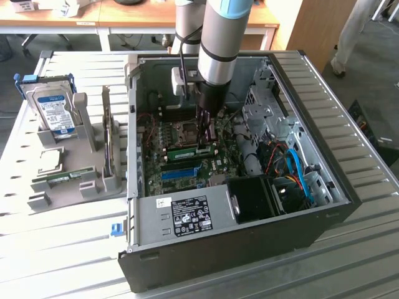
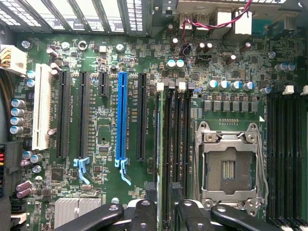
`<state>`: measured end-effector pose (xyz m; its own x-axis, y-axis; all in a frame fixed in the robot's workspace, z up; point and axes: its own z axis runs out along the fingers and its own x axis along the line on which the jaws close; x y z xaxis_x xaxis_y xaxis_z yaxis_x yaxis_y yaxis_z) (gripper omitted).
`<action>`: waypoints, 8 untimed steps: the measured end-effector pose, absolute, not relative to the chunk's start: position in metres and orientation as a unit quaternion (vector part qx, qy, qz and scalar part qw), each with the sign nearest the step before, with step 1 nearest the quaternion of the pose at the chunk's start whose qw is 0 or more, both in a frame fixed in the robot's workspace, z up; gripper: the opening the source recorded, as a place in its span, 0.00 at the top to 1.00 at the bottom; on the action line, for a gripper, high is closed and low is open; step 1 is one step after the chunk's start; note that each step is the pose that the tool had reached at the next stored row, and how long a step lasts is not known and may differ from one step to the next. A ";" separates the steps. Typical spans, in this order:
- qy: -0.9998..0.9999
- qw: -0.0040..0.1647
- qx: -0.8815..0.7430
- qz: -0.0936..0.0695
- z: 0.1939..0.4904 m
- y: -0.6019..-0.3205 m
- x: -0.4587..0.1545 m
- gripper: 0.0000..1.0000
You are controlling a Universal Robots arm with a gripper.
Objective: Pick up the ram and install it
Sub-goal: 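Insert the ram into the slot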
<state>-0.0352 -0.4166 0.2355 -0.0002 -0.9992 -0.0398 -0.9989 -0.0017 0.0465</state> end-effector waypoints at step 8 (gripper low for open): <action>-0.707 0.002 0.707 -0.030 0.229 -0.416 -0.035 0.75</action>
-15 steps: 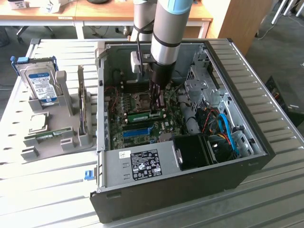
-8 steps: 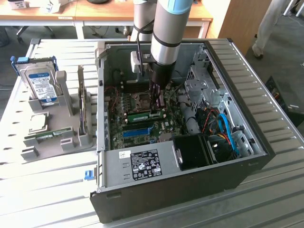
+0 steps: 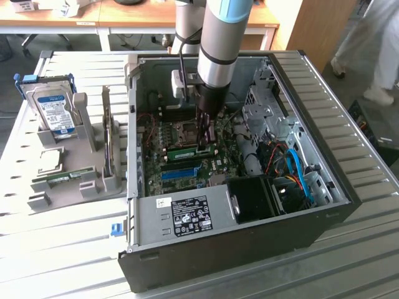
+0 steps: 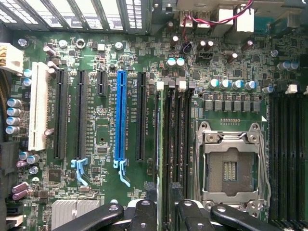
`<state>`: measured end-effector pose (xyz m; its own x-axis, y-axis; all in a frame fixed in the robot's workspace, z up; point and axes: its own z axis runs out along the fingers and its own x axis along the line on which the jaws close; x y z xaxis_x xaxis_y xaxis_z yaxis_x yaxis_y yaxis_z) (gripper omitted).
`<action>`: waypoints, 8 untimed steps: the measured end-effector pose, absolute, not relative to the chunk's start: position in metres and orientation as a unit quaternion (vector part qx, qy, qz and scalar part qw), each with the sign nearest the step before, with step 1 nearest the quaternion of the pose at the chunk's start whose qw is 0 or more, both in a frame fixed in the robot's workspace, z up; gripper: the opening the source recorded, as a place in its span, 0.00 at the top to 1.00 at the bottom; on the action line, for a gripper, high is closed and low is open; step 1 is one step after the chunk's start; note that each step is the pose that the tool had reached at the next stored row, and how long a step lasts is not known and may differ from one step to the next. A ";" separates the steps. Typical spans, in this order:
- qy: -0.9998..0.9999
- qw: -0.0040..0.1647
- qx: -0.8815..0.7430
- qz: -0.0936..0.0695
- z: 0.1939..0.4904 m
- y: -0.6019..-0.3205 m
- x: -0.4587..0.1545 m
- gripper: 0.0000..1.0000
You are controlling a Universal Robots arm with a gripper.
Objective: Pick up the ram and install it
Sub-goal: 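Insert the ram into the slot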
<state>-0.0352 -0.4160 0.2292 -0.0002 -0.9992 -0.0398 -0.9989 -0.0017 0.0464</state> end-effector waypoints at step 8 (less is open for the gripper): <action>-0.706 0.002 0.707 -0.031 0.228 -0.416 -0.035 0.75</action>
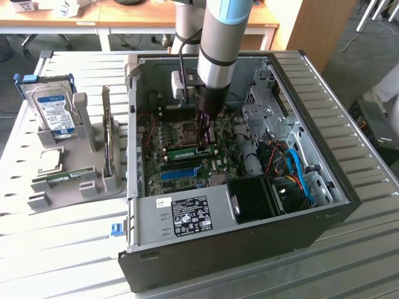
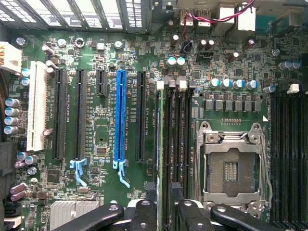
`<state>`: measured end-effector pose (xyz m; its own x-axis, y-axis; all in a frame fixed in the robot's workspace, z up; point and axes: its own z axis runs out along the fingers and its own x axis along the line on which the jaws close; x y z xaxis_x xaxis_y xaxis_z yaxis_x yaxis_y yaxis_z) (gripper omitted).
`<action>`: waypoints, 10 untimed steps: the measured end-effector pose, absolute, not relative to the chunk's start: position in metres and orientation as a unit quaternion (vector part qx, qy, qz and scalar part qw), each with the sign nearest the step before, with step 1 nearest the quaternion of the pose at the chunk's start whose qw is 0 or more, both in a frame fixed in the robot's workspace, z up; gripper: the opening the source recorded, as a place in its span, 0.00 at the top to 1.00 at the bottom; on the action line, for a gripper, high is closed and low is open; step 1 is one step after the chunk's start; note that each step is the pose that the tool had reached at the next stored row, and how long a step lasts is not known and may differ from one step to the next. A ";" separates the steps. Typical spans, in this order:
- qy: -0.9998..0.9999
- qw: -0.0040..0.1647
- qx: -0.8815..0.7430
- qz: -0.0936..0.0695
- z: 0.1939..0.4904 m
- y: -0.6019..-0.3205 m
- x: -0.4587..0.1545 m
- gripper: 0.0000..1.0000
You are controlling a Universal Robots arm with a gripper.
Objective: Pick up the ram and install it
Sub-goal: 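Insert the ram into the slot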
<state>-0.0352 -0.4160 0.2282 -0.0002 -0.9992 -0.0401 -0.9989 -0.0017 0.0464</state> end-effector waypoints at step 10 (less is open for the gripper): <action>-0.707 0.002 0.707 -0.031 0.228 -0.416 -0.035 0.75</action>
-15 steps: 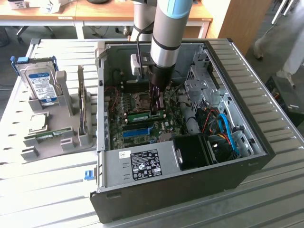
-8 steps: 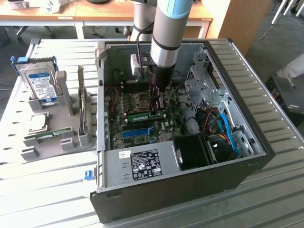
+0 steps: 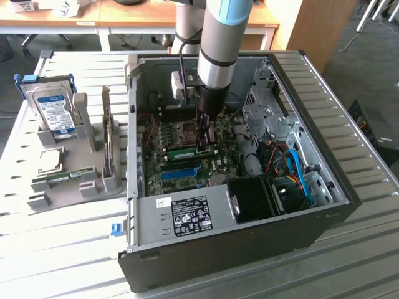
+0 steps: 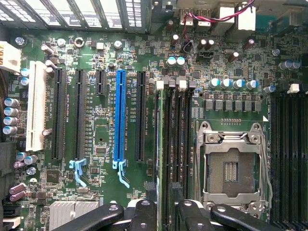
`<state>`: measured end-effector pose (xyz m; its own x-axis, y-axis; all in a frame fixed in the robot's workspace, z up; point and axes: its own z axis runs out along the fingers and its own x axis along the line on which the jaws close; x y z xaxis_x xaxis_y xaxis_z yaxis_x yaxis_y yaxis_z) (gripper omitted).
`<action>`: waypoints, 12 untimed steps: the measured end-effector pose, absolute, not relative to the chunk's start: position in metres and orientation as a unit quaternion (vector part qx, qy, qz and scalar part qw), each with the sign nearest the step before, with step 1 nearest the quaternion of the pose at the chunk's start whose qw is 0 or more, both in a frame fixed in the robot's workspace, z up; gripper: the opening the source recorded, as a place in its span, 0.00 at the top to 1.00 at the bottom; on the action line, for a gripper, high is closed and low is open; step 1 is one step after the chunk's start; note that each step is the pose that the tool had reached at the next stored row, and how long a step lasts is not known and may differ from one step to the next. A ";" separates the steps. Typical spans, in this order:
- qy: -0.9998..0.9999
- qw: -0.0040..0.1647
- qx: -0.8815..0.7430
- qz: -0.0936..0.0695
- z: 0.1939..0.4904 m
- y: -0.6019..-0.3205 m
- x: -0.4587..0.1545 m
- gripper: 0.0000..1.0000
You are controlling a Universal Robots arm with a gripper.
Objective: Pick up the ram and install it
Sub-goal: 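Insert the ram into the slot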
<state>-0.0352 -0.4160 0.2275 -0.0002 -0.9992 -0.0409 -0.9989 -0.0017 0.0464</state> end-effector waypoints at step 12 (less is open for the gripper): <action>-0.706 0.002 0.707 -0.031 0.228 -0.415 -0.035 0.89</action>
<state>-0.0352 -0.4153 0.2275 -0.0002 -0.9992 -0.0409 -0.9989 -0.0017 0.0464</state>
